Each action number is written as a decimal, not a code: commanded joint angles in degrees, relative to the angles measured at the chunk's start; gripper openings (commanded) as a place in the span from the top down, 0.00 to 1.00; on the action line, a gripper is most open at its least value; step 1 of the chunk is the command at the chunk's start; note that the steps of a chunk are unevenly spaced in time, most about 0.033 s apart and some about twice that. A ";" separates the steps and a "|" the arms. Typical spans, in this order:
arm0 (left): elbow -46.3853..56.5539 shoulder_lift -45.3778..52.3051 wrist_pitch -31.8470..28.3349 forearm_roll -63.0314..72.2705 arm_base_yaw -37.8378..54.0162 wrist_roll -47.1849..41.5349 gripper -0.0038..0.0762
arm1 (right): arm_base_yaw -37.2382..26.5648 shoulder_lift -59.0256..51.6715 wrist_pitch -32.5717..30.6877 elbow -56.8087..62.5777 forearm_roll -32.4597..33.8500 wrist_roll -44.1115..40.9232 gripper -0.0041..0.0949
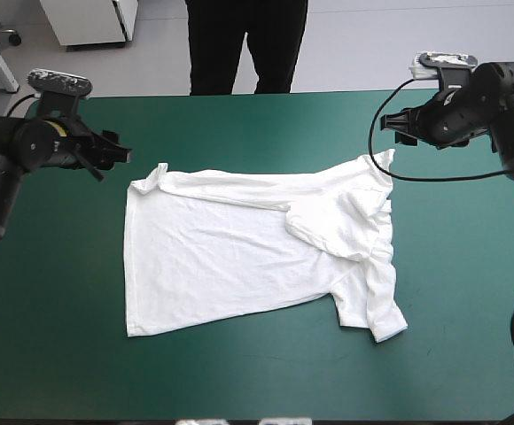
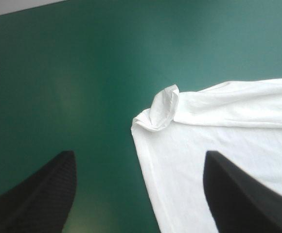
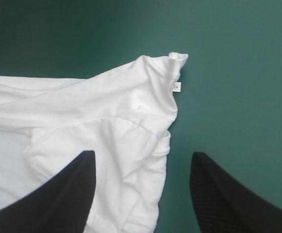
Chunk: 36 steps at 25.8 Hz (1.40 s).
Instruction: Fold the cloth
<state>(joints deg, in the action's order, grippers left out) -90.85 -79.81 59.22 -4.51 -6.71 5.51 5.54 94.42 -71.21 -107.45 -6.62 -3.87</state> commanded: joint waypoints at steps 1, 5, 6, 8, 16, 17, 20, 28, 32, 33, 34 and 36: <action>1.99 7.00 -1.25 -0.53 -0.04 -0.07 0.29 | -0.27 -8.02 -0.35 1.23 -3.03 0.42 0.42; 8.82 12.05 -1.30 -0.53 -0.04 -0.30 0.29 | -0.27 -13.11 -0.35 8.54 -4.14 0.42 0.42; 10.22 12.93 -1.42 -0.53 -0.04 -0.30 0.29 | -0.27 -13.85 -0.35 10.39 -4.14 0.42 0.42; 12.01 14.06 -1.52 -0.53 -0.04 -0.30 0.29 | -0.27 -15.07 -0.35 15.02 -4.03 0.50 0.41; 12.62 14.23 -2.95 -0.08 -0.04 -1.37 0.29 | 2.47 -15.35 2.52 29.90 -3.87 3.07 0.41; 12.62 14.23 -3.23 -0.08 -0.04 -1.37 0.29 | 3.41 -15.20 3.81 31.56 -3.74 3.07 0.41; 12.62 14.23 -3.34 -0.08 -0.04 -1.37 0.29 | 6.73 -14.46 8.75 35.96 -2.11 1.42 0.41; 12.74 14.23 -3.60 -0.08 -0.04 -1.37 0.29 | 8.08 -7.64 16.98 42.64 3.55 -5.83 0.41; 12.74 14.12 -3.60 -0.21 -0.04 -1.37 0.29 | 8.08 -1.81 19.27 42.64 2.40 -5.71 0.41; 12.74 14.12 -3.60 -0.21 -0.04 -1.37 0.29 | 8.08 -0.38 19.27 42.64 0.85 -4.67 0.41; 12.74 14.12 -3.60 -0.21 -0.04 -1.37 0.29 | 8.08 0.55 19.27 42.64 -0.49 -3.57 0.41; 12.74 14.12 -3.60 -0.21 -0.04 -1.37 0.29 | 8.21 1.63 19.09 42.64 -3.39 -2.26 0.44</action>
<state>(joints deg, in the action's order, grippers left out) -76.63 -66.98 58.92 -4.95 -6.71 4.85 13.57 96.40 -52.91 -63.86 -5.71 -8.28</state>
